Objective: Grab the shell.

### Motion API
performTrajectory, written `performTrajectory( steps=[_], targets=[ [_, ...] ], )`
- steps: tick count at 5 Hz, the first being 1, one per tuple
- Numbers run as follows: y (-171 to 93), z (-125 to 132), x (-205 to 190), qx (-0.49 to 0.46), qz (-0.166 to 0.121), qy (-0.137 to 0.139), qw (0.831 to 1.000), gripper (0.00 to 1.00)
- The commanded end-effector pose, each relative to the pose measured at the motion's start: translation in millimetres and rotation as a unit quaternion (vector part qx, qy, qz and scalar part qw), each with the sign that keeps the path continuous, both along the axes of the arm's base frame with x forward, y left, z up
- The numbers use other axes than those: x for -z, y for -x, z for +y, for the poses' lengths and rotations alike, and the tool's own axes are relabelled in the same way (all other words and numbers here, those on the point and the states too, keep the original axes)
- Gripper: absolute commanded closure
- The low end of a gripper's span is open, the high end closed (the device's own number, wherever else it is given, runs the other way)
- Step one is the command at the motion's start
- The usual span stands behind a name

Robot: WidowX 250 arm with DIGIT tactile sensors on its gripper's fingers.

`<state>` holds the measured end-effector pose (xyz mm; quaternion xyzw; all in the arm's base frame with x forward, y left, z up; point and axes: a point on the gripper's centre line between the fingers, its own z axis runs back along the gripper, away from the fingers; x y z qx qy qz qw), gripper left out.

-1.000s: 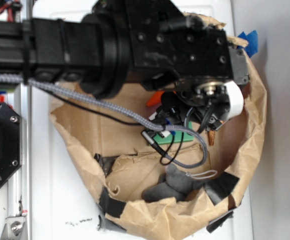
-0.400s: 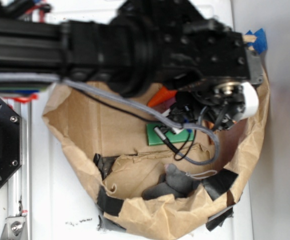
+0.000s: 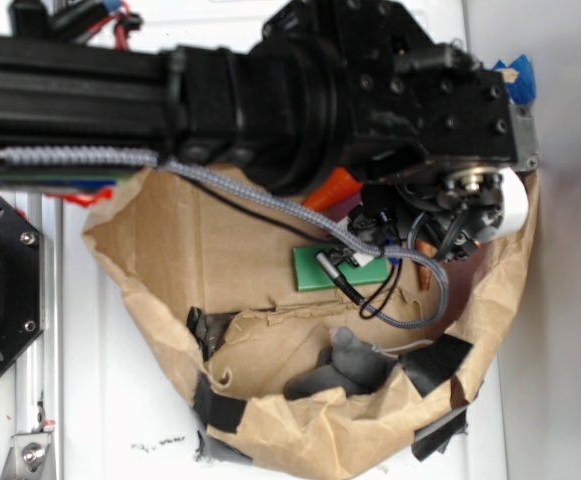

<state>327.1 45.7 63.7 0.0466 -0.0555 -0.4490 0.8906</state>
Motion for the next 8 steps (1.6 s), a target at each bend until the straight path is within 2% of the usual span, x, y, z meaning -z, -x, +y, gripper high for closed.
performTrajectory(
  steps=[1, 3, 4, 5, 6, 8],
  targets=[
    [-12, 8, -9, 0.048, -0.037, -0.033, 0.998, 0.00],
    [-11, 11, -1, 0.077, -0.028, -0.036, 0.996, 0.00],
    [-10, 6, 0, 0.080, -0.022, -0.021, 0.996, 0.00],
    [-8, -2, 4, 0.086, -0.004, -0.007, 0.996, 0.00],
    [-6, -11, 6, 0.089, 0.016, -0.010, 0.996, 0.00],
    [-7, -15, 14, 0.088, 0.036, -0.006, 0.995, 0.00]
  ],
)
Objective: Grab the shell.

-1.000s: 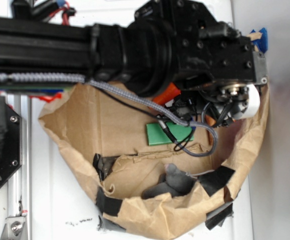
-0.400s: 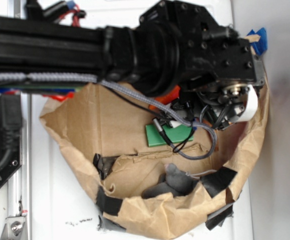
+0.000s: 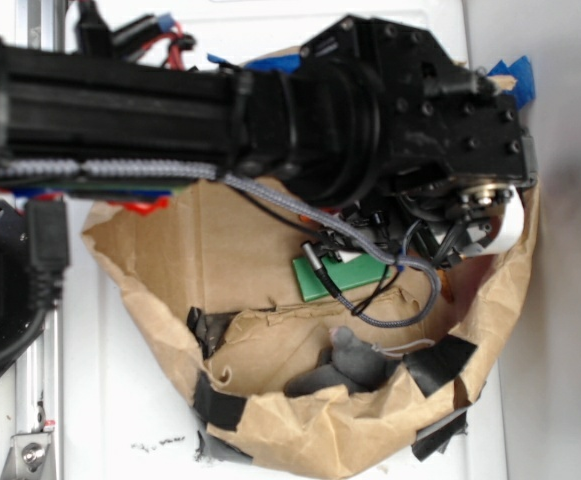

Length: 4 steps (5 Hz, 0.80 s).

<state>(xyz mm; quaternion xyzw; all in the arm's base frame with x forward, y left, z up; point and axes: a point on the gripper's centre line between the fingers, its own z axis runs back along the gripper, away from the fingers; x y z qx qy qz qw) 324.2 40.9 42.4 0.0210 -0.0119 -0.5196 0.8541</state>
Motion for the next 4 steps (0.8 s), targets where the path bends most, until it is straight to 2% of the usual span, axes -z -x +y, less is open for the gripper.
performTrajectory(
  steps=[1, 2, 3, 4],
  targets=[
    [-11.5, -12.5, -1.2, 0.001, 0.002, 0.001, 1.000, 0.00],
    [-14.0, -13.4, 1.6, -0.031, 0.021, 0.009, 0.999, 0.00],
    [-14.6, -11.0, 0.9, -0.048, 0.022, 0.031, 0.998, 1.00],
    [-13.9, -12.1, 0.9, -0.045, 0.020, 0.030, 0.998, 1.00]
  ],
)
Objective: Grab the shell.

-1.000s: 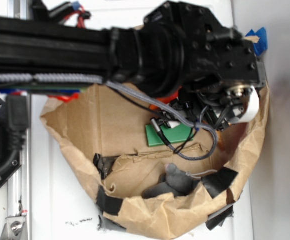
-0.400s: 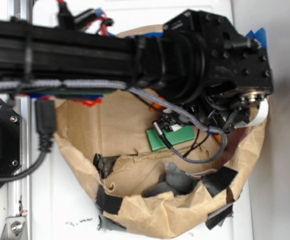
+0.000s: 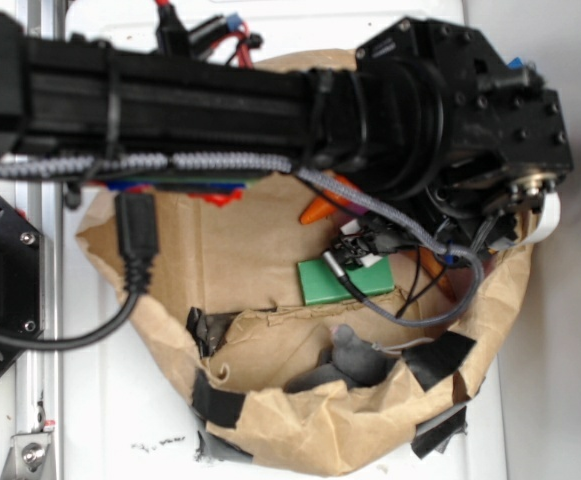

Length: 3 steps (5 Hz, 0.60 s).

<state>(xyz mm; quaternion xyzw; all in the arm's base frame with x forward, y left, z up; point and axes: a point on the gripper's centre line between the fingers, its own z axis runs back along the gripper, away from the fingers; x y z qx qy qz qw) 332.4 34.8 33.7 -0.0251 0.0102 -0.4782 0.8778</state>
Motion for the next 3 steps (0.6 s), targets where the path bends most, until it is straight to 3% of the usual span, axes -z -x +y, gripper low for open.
performTrajectory(
  steps=[1, 3],
  targets=[
    [-5, -6, -8, 0.003, -0.025, -0.001, 1.000, 1.00],
    [-1, -3, -19, -0.018, -0.034, 0.005, 0.999, 1.00]
  ],
)
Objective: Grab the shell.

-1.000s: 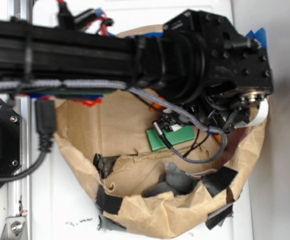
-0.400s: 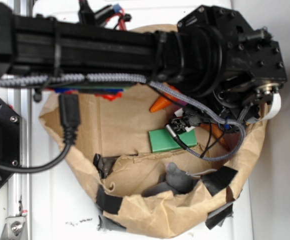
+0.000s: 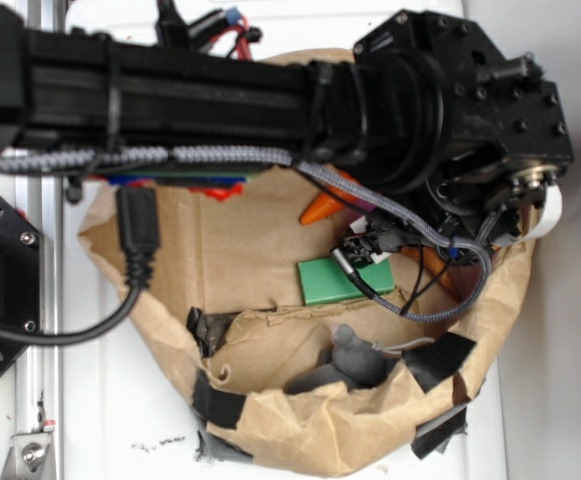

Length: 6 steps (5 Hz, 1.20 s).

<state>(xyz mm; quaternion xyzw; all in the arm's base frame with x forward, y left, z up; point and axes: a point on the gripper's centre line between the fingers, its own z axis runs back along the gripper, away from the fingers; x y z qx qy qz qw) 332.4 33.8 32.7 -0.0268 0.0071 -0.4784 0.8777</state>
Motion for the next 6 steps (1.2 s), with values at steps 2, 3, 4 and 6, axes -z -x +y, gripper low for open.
performTrajectory(
  steps=[2, 3, 4, 6],
  targets=[
    [26, -10, -69, -0.168, -0.011, 0.044, 0.985, 1.00],
    [46, -9, -95, -0.272, 0.010, 0.056, 0.961, 1.00],
    [65, -9, -118, -0.363, -0.025, 0.040, 0.931, 1.00],
    [79, -9, -135, -0.436, -0.078, 0.008, 0.897, 1.00]
  ],
)
